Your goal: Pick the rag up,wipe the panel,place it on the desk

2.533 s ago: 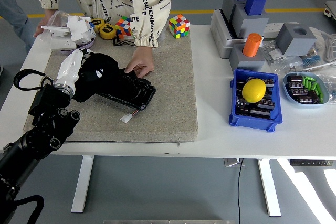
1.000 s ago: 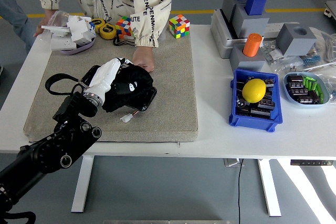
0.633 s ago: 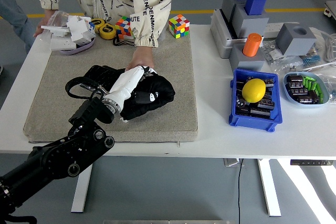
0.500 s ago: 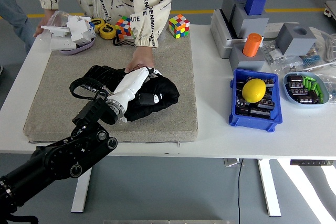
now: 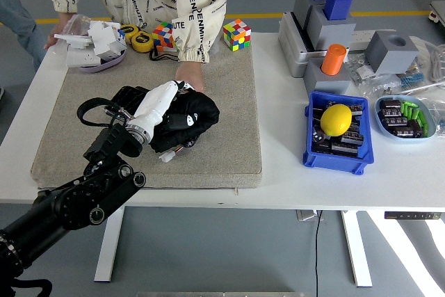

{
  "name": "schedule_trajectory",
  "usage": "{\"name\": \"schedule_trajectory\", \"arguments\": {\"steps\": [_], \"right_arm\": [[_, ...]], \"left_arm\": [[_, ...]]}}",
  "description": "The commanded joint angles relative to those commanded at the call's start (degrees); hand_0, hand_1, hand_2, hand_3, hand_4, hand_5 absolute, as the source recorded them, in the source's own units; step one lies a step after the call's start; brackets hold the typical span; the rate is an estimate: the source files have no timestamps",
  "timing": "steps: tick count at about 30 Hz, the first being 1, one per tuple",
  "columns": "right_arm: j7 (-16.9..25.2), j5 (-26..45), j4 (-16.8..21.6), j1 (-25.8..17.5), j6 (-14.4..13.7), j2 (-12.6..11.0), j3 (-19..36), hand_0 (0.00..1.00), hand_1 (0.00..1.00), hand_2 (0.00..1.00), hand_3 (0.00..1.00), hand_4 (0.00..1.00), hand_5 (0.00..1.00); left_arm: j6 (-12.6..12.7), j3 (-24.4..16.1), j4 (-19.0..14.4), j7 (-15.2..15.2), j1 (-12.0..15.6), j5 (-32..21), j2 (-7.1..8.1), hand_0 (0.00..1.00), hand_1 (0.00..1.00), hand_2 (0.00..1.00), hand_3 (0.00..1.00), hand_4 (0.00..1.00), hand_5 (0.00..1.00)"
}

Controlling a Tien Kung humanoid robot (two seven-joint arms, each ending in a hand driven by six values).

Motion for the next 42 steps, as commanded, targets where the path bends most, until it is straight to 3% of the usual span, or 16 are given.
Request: {"name": "schedule_trajectory", "arguments": {"steps": [28, 35, 42], "right_arm": [[0.06, 0.12, 0.01, -0.12, 0.02, -0.19, 0.00, 0.521, 0.556, 0.493, 0.521, 0.854, 0.346], [0.05, 0.53, 0.11, -0.06, 0.06, -0.09, -0.41, 0.521, 0.558, 0.492, 0.521, 0.854, 0.345], [0.09, 0.88, 0.27, -0.07, 0.07, 0.00, -0.57, 0.522, 0.557, 0.492, 0.521, 0.855, 0.345]], "left_arm": [[3.74, -21.50, 15.68, -3.32, -2.13, 7.57, -0.57, 0.184, 0.240, 0.332, 0.561, 0.630, 0.002], [4.09, -24.11, 17.52, -3.75, -2.11, 8.44, -0.60, 0.184, 0.242, 0.331, 0.561, 0.629, 0.002], [4.19, -23.39, 16.84, -3.90, -1.94, 7.75, -0.47, 0.183, 0.243, 0.332, 0.561, 0.629, 0.002]]}}
